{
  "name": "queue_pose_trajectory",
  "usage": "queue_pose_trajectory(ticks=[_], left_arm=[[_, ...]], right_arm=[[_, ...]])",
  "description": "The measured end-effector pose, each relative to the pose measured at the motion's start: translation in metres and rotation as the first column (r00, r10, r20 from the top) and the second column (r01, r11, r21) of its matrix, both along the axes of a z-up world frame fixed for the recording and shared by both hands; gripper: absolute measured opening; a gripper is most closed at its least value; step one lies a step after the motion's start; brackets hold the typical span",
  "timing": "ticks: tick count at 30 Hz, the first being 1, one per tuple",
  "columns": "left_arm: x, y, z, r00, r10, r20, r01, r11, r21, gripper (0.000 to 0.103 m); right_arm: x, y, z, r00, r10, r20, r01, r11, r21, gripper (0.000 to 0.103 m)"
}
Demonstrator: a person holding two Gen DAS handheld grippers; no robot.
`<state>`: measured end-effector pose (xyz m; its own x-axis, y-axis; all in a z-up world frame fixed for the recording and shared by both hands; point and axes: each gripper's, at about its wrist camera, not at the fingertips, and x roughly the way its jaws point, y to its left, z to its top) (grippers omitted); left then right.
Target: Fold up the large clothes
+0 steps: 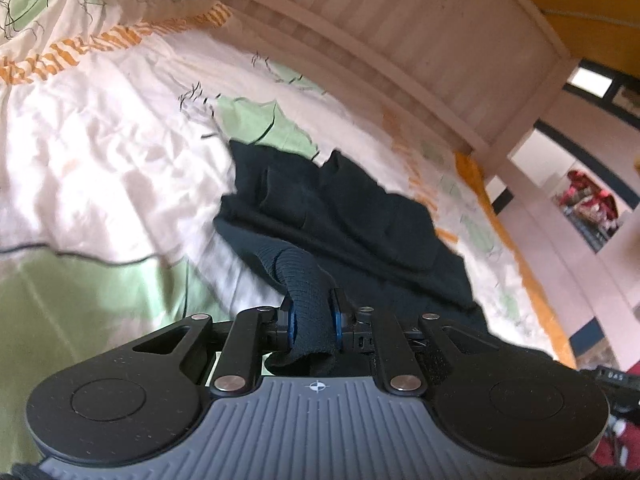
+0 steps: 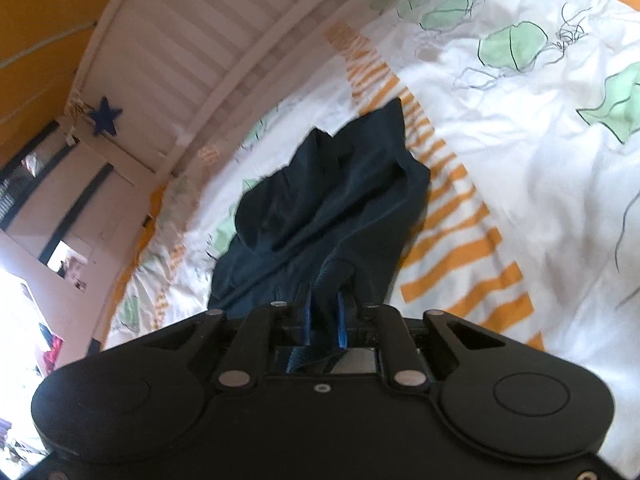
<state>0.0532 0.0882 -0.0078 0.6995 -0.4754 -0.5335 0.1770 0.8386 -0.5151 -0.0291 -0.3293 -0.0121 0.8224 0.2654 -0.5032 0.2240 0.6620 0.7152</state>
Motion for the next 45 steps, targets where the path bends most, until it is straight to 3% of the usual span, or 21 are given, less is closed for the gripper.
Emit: queue_pose_trajectory(ticks=[6,10,15,19,26,32,35,36,37,38,39,41,42,43,45], left_arm=[[0.034,-0.007,0.026,0.997,0.001,0.074,0.001,1.000,-0.024,0.015],[0.072,-0.015,0.045,0.991,0.024,0.135,-0.019,0.999,-0.039,0.015],[0.138,-0.025,0.049,0.990,0.065,0.129,-0.054,0.995,-0.080,0.015],[0.191,-0.041,0.035,0.991,0.099,0.092,-0.093,0.993,-0.066,0.015],[0.266,-0.070,-0.018,0.991,0.137,-0.007,-0.136,0.988,0.074,0.017],[0.289,-0.063,-0.044,0.978,0.179,-0.107,-0.177,0.984,0.035,0.022],[0.282,-0.063,-0.038,0.980,0.191,-0.055,-0.188,0.981,0.052,0.051],[0.281,-0.063,-0.035,0.979,0.203,-0.031,-0.200,0.977,0.070,0.070],[0.277,-0.061,-0.031,0.977,0.213,-0.006,-0.212,0.974,0.083,0.084],[0.274,-0.059,-0.027,0.976,0.219,0.011,-0.219,0.972,0.088,0.087],[0.272,-0.057,-0.024,0.975,0.223,0.023,-0.224,0.970,0.092,0.090],[0.265,-0.055,-0.016,0.972,0.231,0.044,-0.235,0.965,0.121,0.092],[0.263,-0.055,-0.012,0.972,0.230,0.053,-0.236,0.962,0.141,0.097],[0.260,-0.056,-0.009,0.972,0.225,0.065,-0.233,0.959,0.162,0.103],[0.252,-0.062,-0.002,0.974,0.207,0.095,-0.223,0.952,0.209,0.103]], right_arm=[[0.029,-0.016,0.015,0.995,-0.029,0.092,0.023,0.997,0.070,0.021],[0.068,-0.031,0.029,0.990,-0.040,0.138,0.030,0.997,0.068,0.021],[0.129,-0.056,0.031,0.983,-0.089,0.161,0.075,0.993,0.093,0.021],[0.189,-0.070,0.018,0.982,-0.116,0.147,0.110,0.993,0.044,0.021],[0.273,-0.073,-0.027,0.990,-0.140,0.028,0.142,0.986,-0.091,0.021],[0.292,-0.072,-0.062,0.988,-0.152,-0.004,0.150,0.978,-0.144,0.022],[0.293,-0.069,-0.067,0.988,-0.152,0.003,0.151,0.976,-0.155,0.023],[0.292,-0.069,-0.067,0.988,-0.152,0.006,0.151,0.975,-0.163,0.025],[0.292,-0.068,-0.066,0.989,-0.150,0.010,0.149,0.973,-0.173,0.028],[0.293,-0.066,-0.064,0.989,-0.146,0.015,0.147,0.972,-0.186,0.030],[0.291,-0.064,-0.061,0.989,-0.144,0.024,0.145,0.968,-0.207,0.039],[0.290,-0.060,-0.054,0.986,-0.157,0.051,0.165,0.950,-0.265,0.069],[0.287,-0.058,-0.049,0.983,-0.168,0.076,0.183,0.937,-0.298,0.096],[0.283,-0.057,-0.044,0.979,-0.170,0.109,0.196,0.926,-0.324,0.101],[0.276,-0.052,-0.034,0.977,-0.166,0.133,0.205,0.902,-0.381,0.100]])
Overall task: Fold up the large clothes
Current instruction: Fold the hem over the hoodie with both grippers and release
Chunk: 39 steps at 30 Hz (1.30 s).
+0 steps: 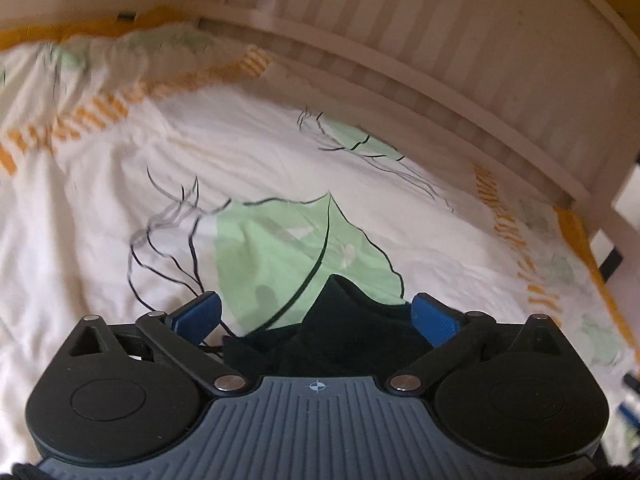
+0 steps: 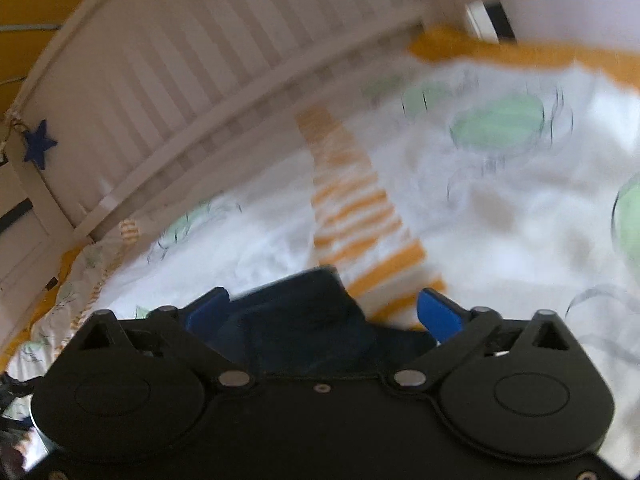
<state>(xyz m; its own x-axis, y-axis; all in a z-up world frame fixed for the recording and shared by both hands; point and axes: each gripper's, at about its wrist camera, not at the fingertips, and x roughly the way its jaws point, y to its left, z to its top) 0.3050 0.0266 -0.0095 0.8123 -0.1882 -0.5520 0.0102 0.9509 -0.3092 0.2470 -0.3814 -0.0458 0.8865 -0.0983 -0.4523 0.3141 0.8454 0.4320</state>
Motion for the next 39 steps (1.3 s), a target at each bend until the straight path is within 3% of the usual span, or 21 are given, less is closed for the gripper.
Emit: queue_pose_trajectory(ticks=[5,9,12,14,17,19,21,23,25,30,39], left_arm=[[-0.012,-0.033,0.009,0.997,-0.083,0.004,0.082,0.988,0.132,0.103],[-0.019,-0.068,0.005,0.982,-0.191,-0.007,0.188,0.958,0.218,0.103],[-0.014,-0.086,-0.006,0.968,-0.251,-0.032,0.250,0.928,0.278,0.103],[-0.003,-0.089,-0.015,0.966,-0.251,-0.056,0.256,0.920,0.297,0.103],[0.025,-0.080,-0.028,0.978,-0.177,-0.110,0.201,0.939,0.278,0.103],[0.046,-0.069,-0.037,0.980,-0.119,-0.157,0.157,0.955,0.251,0.103],[0.066,-0.059,-0.049,0.973,-0.085,-0.213,0.138,0.960,0.244,0.103],[0.077,-0.050,-0.062,0.961,-0.087,-0.263,0.148,0.964,0.222,0.103],[0.083,-0.045,-0.074,0.951,-0.103,-0.293,0.159,0.971,0.176,0.103],[0.076,-0.041,-0.089,0.973,-0.097,-0.211,0.131,0.979,0.155,0.103],[0.069,-0.047,-0.091,0.988,-0.077,-0.134,0.100,0.980,0.172,0.103]], right_arm=[[-0.008,0.034,0.018,0.997,0.070,-0.036,-0.076,0.978,-0.195,0.101],[-0.005,0.078,0.018,0.979,0.174,-0.107,-0.200,0.922,-0.333,0.102],[0.000,0.104,0.013,0.954,0.258,-0.152,-0.297,0.873,-0.387,0.102],[0.008,0.116,0.008,0.939,0.288,-0.188,-0.341,0.846,-0.409,0.102],[0.023,0.121,-0.004,0.923,0.291,-0.249,-0.375,0.821,-0.430,0.102],[0.036,0.115,-0.014,0.919,0.262,-0.296,-0.371,0.828,-0.420,0.102],[0.050,0.104,-0.023,0.916,0.237,-0.324,-0.354,0.859,-0.371,0.102],[0.057,0.093,-0.029,0.917,0.229,-0.326,-0.330,0.895,-0.300,0.102],[0.062,0.088,-0.037,0.915,0.230,-0.330,-0.324,0.908,-0.266,0.103],[0.048,0.088,-0.053,0.941,0.231,-0.246,-0.299,0.909,-0.291,0.103],[0.048,0.087,-0.056,0.950,0.226,-0.215,-0.284,0.911,-0.299,0.103]])
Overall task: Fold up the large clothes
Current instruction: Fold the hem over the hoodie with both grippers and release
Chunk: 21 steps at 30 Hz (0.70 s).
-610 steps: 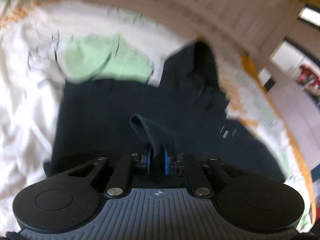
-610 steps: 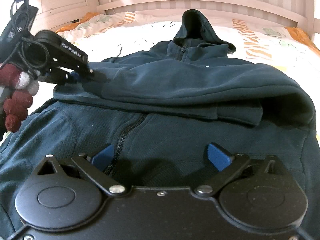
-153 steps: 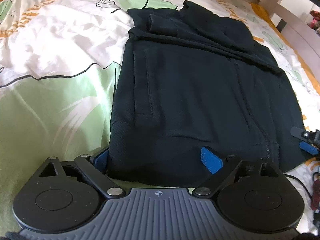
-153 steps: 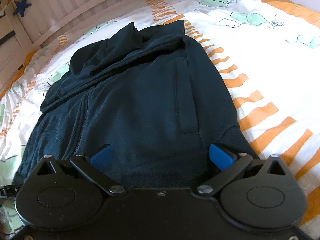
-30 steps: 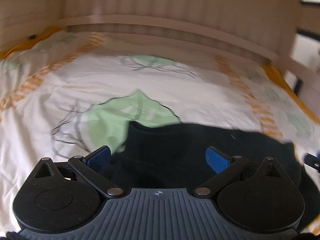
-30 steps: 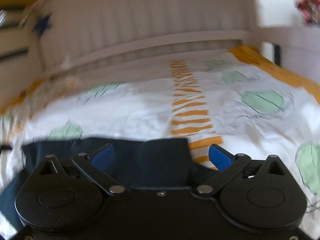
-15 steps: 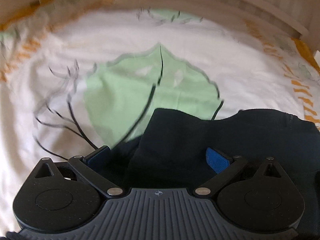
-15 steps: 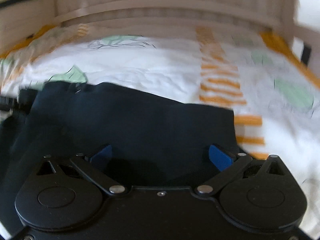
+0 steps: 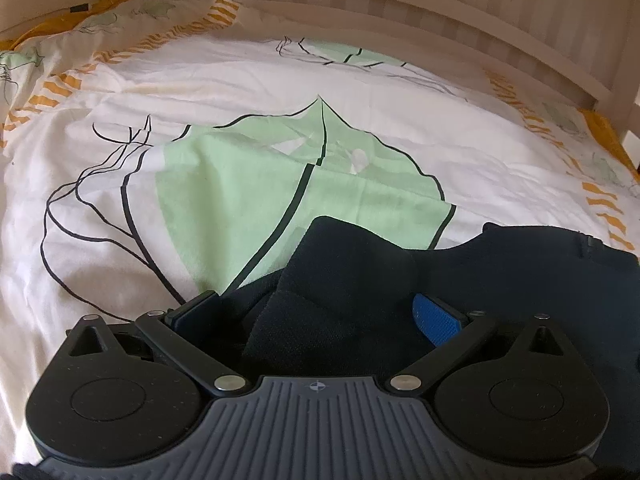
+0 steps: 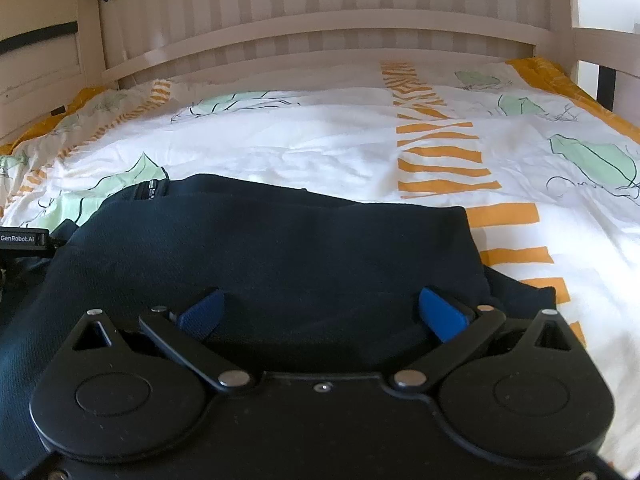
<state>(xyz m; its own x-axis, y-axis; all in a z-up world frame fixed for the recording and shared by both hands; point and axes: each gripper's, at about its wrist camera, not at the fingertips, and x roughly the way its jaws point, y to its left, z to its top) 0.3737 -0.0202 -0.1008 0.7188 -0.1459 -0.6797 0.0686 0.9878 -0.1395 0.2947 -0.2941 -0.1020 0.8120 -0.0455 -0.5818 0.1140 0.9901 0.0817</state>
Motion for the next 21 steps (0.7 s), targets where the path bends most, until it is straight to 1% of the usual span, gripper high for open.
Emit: queue_pose_trajectory(ticks=[2,7,8,11,13,17,21], left_arm=[[0.000,-0.001,-0.001,1.000,0.002,0.013,-0.002,1.000,0.001,0.103],[0.000,0.000,0.000,1.000,0.001,0.009,-0.001,1.000,-0.004,0.103],[0.000,0.002,0.000,1.000,0.000,0.004,0.000,1.000,-0.010,0.103],[0.000,0.007,0.010,0.999,-0.012,-0.044,0.011,1.000,-0.024,0.103],[-0.010,0.013,0.018,0.998,-0.018,-0.063,0.015,0.999,-0.049,0.103],[-0.046,0.026,0.036,0.994,-0.088,-0.069,0.084,0.995,-0.053,0.103],[-0.077,0.043,0.042,0.986,-0.133,-0.098,0.124,0.988,-0.092,0.103]], right_arm=[[-0.001,0.000,-0.001,1.000,0.000,0.007,0.000,1.000,0.004,0.103],[-0.001,-0.002,-0.001,1.000,0.000,0.011,0.000,1.000,0.015,0.103],[-0.002,-0.002,-0.001,1.000,0.000,0.011,0.000,1.000,0.017,0.103],[-0.002,-0.003,-0.001,1.000,0.001,0.007,-0.001,1.000,0.018,0.103],[-0.003,-0.004,0.000,1.000,0.002,0.001,-0.002,1.000,0.026,0.103],[-0.011,-0.010,0.008,1.000,0.017,-0.023,-0.016,0.998,0.063,0.103],[-0.040,-0.022,0.019,0.999,0.030,-0.024,-0.027,0.993,0.118,0.102]])
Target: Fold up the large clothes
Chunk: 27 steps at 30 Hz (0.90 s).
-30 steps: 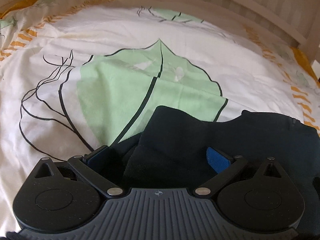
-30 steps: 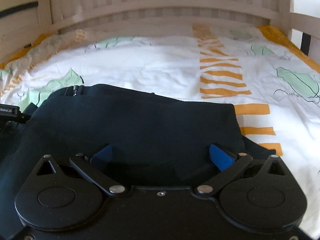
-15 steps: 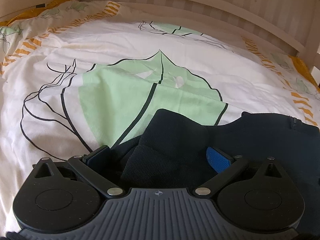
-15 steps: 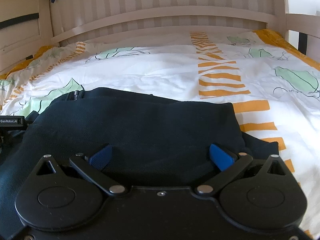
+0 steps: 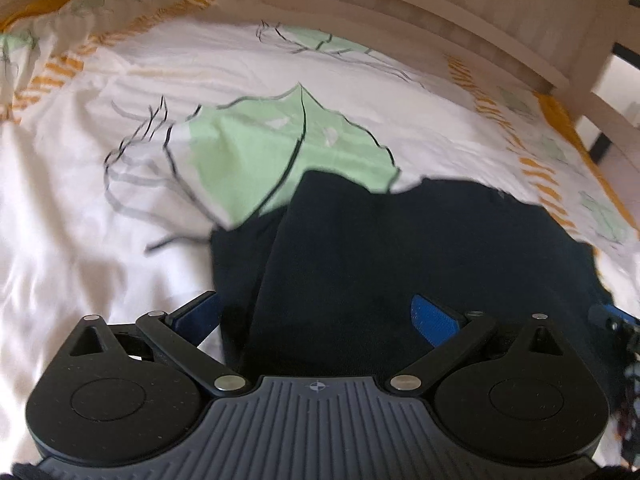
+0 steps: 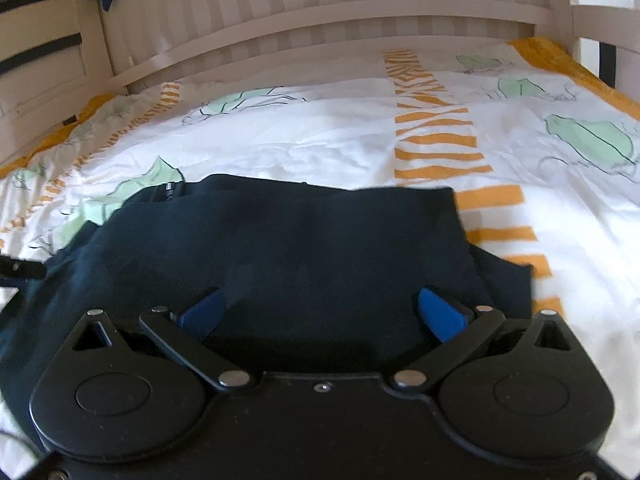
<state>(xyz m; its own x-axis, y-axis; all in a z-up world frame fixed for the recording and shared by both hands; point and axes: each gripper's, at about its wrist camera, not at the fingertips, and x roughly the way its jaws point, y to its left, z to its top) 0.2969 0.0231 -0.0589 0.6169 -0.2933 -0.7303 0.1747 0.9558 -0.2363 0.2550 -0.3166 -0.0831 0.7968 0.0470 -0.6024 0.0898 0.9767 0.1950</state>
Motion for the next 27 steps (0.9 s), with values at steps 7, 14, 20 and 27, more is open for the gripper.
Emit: queue_pose_trajectory(ticks=[7,14,20,27], left_arm=[[-0.038,0.011,-0.004,0.998,-0.065,-0.022,0.065,0.998,-0.008,0.103],[-0.047,0.015,-0.019,0.997,-0.050,-0.053,0.048,0.998,-0.036,0.103],[-0.035,0.019,-0.027,0.997,-0.048,-0.064,0.041,0.994,-0.104,0.103],[-0.010,0.003,-0.030,0.996,-0.063,-0.061,0.052,0.985,-0.163,0.103]], right_arm=[[-0.065,-0.028,0.014,0.999,-0.033,-0.017,0.033,0.999,0.009,0.102],[-0.090,-0.056,0.001,0.994,-0.073,-0.085,0.087,0.982,0.170,0.102],[-0.080,-0.055,-0.005,0.997,0.004,-0.071,0.016,0.963,0.269,0.103],[-0.064,-0.055,-0.014,0.999,0.028,-0.034,-0.014,0.935,0.356,0.103]])
